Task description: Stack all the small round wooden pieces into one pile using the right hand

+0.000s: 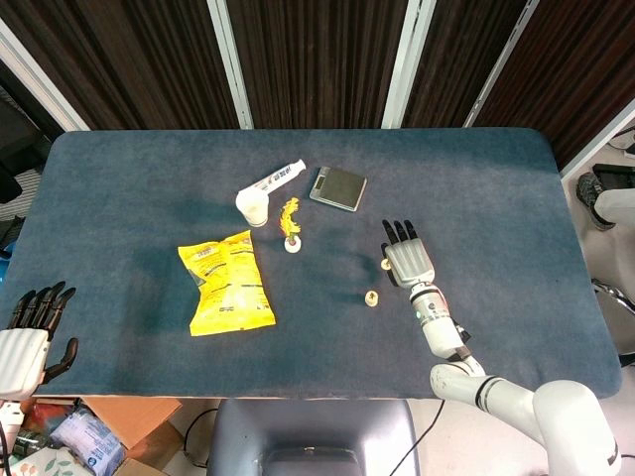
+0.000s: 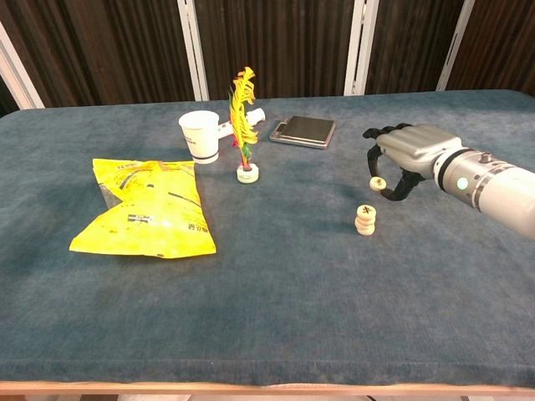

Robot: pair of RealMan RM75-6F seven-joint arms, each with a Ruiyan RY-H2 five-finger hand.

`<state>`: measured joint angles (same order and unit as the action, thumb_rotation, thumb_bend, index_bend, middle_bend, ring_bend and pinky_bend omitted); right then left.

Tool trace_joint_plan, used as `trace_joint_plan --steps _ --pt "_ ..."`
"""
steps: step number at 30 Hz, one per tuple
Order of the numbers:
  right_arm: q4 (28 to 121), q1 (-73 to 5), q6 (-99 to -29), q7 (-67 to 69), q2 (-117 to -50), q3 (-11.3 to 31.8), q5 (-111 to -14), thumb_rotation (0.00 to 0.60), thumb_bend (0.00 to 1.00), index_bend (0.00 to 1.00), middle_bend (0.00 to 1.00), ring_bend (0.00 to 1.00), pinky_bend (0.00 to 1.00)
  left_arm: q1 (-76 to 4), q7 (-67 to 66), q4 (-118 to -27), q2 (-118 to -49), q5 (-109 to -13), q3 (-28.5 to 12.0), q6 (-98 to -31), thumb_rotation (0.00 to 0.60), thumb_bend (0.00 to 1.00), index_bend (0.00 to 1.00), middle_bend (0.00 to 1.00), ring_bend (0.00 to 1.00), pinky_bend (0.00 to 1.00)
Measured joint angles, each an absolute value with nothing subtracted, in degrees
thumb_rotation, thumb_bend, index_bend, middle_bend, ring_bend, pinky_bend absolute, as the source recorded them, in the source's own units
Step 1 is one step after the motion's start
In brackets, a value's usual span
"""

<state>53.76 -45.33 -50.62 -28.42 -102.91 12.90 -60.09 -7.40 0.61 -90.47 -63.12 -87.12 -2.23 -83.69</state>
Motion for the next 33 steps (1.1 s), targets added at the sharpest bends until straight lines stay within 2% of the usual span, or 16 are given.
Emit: trace_joint_plan --steps 8,15,23,33 --pt "67.59 -43.05 -55.0 -26.93 -96.25 12.91 -62.55 0.6 0.48 0.71 0.13 0.0 0.04 -7.73 0.68 -89.75 -63.55 -86.62 -2.42 -83.15 0.6 0.5 0.0 0.02 0.0 0.03" --pt "80.57 -41.76 -55.56 -30.96 -90.32 11.0 -62.46 0.6 0.48 0.71 0.13 0.0 0.04 -7.41 0.24 -90.11 -63.53 -86.9 -2.24 -83.79 0.6 0.5 0.0 0.02 0.0 0.03" --pt "84.49 -41.86 -55.84 -38.41 -88.85 8.37 -59.87 0.6 0.48 0.71 0.13 0.0 0.04 -6.83 0.0 -90.7 -63.16 -87.26 -1.85 -84.53 0.6 0.5 0.0 0.02 0.0 0.03" --pt "84.37 -42.6 -56.04 -40.79 -89.27 7.22 -57.68 0.6 0.48 0.71 0.13 0.0 0.04 -6.69 0.13 -90.82 -63.06 -87.54 -1.79 -84.76 0.6 0.5 0.0 0.02 0.0 0.03"
